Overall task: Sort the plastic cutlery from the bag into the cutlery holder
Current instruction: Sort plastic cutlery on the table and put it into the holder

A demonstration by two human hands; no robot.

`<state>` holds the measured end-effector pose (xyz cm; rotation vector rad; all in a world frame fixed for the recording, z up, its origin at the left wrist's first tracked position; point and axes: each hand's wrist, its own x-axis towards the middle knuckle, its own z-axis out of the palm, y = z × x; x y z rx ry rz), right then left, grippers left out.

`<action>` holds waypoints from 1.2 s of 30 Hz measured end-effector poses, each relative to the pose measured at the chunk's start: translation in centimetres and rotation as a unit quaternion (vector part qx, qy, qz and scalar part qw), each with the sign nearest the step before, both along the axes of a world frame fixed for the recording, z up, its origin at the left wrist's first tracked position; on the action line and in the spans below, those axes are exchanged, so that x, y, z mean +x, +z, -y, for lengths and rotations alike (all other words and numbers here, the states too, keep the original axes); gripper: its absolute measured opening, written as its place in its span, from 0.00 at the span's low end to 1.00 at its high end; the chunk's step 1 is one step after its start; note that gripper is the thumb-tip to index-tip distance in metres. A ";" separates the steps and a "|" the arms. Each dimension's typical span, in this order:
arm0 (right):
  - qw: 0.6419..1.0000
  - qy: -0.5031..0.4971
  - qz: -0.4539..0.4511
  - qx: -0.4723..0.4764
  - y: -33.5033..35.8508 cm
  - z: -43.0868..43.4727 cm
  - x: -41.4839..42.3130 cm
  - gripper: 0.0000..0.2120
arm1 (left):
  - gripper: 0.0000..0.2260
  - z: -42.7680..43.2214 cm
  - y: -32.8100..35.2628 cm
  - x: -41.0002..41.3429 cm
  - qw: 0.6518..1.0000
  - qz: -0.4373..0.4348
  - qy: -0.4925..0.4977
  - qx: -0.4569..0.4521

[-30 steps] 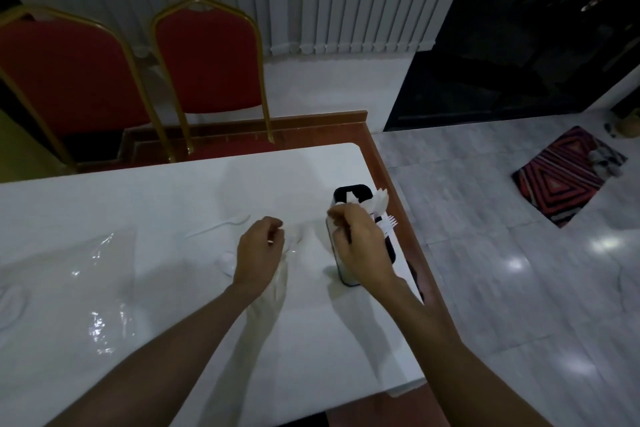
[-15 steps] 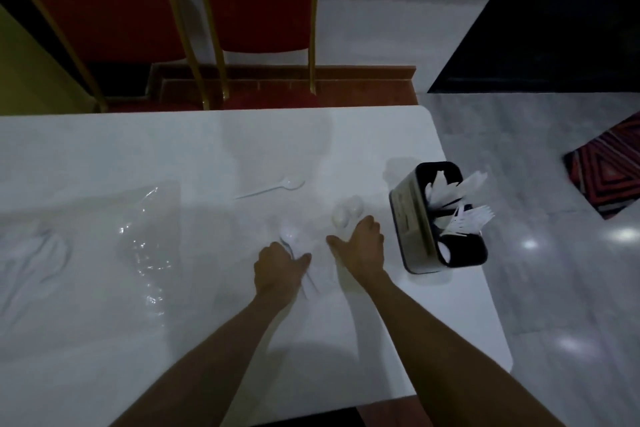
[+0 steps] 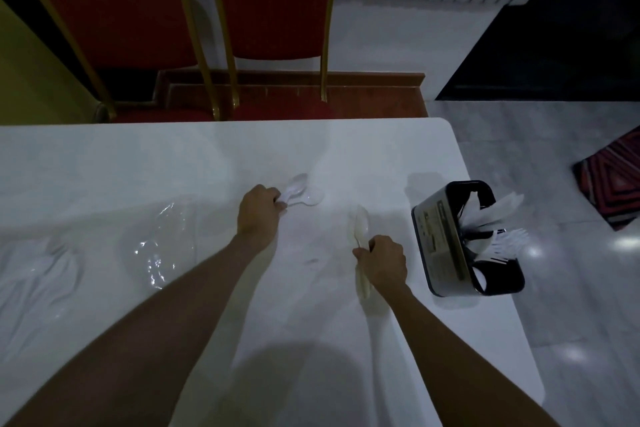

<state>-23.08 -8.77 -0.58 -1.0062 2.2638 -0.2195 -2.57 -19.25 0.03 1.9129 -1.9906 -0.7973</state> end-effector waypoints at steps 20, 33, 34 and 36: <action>0.988 0.018 0.129 -0.085 3.9 -2.4 -0.2 0.16 | 0.05 -4.3 1.1 0.3 0.997 0.036 -0.026 0.067; 0.949 0.061 0.118 -0.287 19.8 -6.1 -10.5 0.05 | 0.03 -9.2 13.9 -11.0 0.863 -0.474 0.044 0.170; 0.950 0.058 0.099 -0.292 20.3 -6.7 -12.4 0.06 | 0.03 -9.6 14.7 -12.8 0.855 -0.488 0.029 0.173; 0.955 0.056 0.089 -0.279 20.4 -7.8 -15.4 0.07 | 0.03 -10.8 15.2 -15.7 0.850 -0.495 0.004 0.182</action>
